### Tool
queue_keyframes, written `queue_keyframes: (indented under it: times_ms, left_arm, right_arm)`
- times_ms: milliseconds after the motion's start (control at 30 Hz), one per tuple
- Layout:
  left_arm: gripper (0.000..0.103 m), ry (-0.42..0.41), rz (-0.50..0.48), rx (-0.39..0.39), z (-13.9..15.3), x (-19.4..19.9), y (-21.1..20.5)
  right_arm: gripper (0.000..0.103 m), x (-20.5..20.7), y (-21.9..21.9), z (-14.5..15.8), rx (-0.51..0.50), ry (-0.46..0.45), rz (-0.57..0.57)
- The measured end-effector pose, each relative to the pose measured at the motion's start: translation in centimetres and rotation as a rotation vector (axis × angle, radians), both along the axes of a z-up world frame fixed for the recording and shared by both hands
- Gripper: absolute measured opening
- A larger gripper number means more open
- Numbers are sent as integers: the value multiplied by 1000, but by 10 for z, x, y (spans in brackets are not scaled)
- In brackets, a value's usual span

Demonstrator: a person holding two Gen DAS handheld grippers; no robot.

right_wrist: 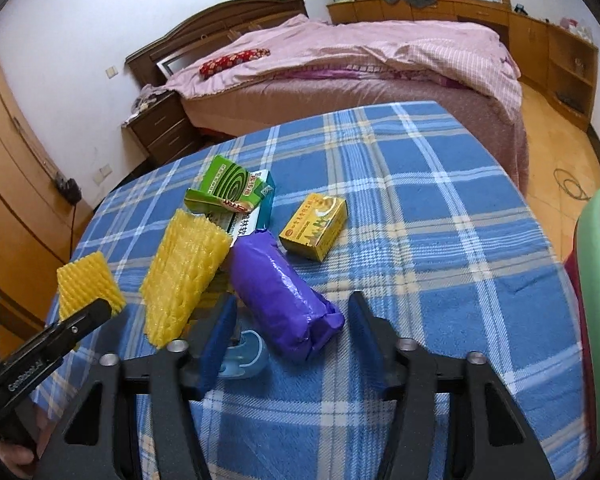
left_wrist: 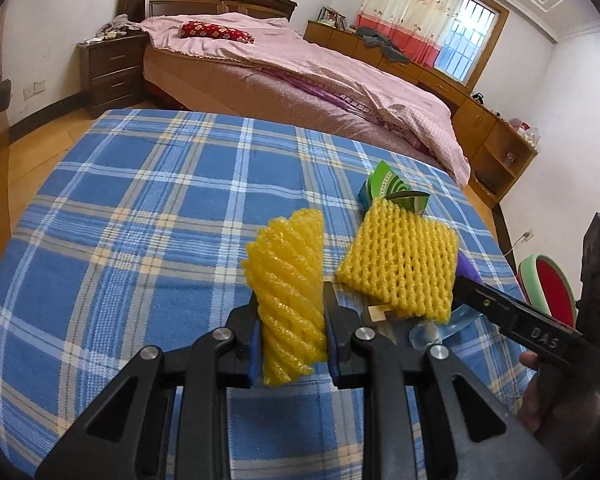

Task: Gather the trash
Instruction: 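Grasp the purple packet with the right tool while the left tool holds the yellow foam net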

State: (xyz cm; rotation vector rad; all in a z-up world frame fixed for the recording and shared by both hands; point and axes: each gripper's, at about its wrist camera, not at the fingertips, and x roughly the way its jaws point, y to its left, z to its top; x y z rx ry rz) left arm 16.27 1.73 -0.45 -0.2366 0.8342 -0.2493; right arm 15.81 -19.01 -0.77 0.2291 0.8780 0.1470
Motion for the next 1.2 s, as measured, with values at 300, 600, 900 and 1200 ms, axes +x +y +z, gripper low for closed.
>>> queue_keyframes:
  times_ms: [300, 600, 900, 1200]
  left_arm:
    - [25, -4, -28, 25, -2, -2, -10]
    - [25, -11, -39, 15, 1, -4, -11]
    - [25, -44, -98, 12, 17, -21, -28]
    - [25, -37, -171, -25, 38, -54, -50]
  right_arm:
    - [19, -21, -13, 0, 70, -23, -88]
    - [18, -75, -31, 26, 118, -106, -160]
    - [18, -126, -49, 33, 115, -111, -207]
    - [18, -169, -72, 45, 125, -155, -261]
